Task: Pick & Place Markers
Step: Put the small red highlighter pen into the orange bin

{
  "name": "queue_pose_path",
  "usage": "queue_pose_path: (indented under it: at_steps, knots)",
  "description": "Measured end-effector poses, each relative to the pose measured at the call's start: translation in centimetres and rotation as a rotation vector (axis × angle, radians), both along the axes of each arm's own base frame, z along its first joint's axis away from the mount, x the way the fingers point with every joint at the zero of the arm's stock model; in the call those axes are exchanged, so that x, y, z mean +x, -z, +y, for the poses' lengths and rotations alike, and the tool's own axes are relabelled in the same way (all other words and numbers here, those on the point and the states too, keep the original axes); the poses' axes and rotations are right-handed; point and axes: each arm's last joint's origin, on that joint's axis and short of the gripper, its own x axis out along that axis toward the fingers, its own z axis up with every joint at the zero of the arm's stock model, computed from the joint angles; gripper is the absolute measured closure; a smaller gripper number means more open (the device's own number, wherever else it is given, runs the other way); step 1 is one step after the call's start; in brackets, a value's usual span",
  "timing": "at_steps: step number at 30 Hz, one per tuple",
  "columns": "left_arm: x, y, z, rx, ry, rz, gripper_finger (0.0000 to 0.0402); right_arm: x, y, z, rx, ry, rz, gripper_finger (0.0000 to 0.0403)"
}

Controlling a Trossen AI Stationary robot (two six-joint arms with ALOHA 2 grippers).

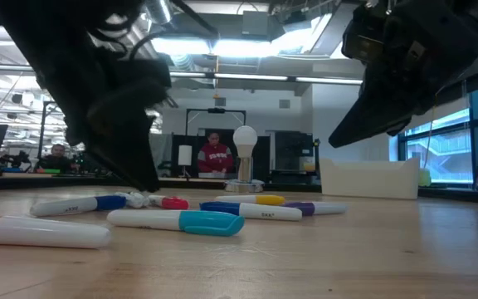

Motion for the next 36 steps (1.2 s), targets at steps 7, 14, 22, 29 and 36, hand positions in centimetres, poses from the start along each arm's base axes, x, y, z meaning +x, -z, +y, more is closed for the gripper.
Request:
queue_pose_path:
  at_steps: [7, 14, 22, 29, 36]
  knots:
    - [0.1, 0.6, 0.0, -0.005, -0.005, 0.021, 0.0238, 0.0, 0.0, 0.0, 0.016, 0.011, -0.003, 0.0382]
    - [-0.1, 0.0, 0.1, -0.032, 0.028, 0.046, 0.0222, 0.0, 0.0, 0.0, -0.009, 0.001, -0.002, 0.0382]
    - [-0.1, -0.1, 0.0, 0.022, 0.213, 0.125, 0.0231, 0.0, 0.0, 0.0, -0.01, 0.002, -0.002, 0.0382]
    - [2.2, -1.9, 1.0, 0.007, 0.525, 0.191, 0.0229, 0.0, 0.0, 0.0, -0.011, 0.002, -0.002, 0.0382]
    - [3.3, -2.1, 3.7, -0.085, 0.784, 0.238, 0.0228, 0.0, 0.0, 0.0, -0.01, 0.002, -0.002, 0.0382]
